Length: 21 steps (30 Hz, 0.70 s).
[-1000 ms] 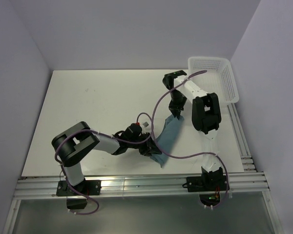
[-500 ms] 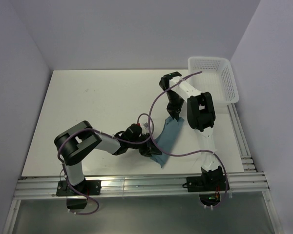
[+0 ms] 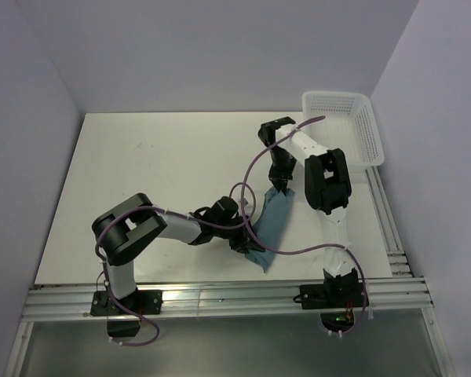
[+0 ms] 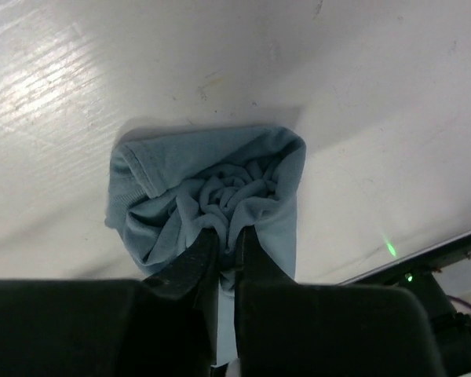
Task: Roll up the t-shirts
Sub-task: Roll the tshirt
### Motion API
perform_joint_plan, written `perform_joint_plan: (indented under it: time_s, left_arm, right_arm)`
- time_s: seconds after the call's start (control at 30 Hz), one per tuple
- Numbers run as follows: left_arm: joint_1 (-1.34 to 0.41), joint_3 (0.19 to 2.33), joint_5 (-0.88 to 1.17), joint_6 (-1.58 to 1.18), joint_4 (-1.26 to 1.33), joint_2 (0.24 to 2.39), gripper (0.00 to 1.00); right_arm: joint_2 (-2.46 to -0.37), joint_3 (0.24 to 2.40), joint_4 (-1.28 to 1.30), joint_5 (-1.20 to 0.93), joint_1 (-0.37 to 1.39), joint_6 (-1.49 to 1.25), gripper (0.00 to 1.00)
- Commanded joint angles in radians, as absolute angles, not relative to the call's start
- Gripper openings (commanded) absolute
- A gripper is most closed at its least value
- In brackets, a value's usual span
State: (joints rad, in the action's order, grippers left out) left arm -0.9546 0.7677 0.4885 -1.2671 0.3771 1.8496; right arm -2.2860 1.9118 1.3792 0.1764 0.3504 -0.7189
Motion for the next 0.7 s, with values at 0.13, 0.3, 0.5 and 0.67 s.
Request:
perform_joint_plan:
  time_s: [0.13,0.3,0.5,0.67]
  left_arm:
    - [-0.925,0.779,0.497,-1.097,-0.139,1.922,0.0]
    - [-0.795,0.817,0.492,-0.987,-0.268,1.931,0.0]
    - [-0.687,0.991,0.482,-0.83,-0.478,1.997,0.0]
    - [-0.663,1.078,0.494,-0.781,-0.549,1.982,0.02]
  right_arm:
    - [-2.165,1.711,1.166,0.19,0.311,-0.759,0.0]
    - [-2.043,1.494,1.134,0.196,0.285,-0.84,0.0]
    - [-1.875,1.293,1.077,0.143,0.282,-0.931,0.0]
    - [-1.821,1.23,0.999,0.077,0.282,-0.908,0.0]
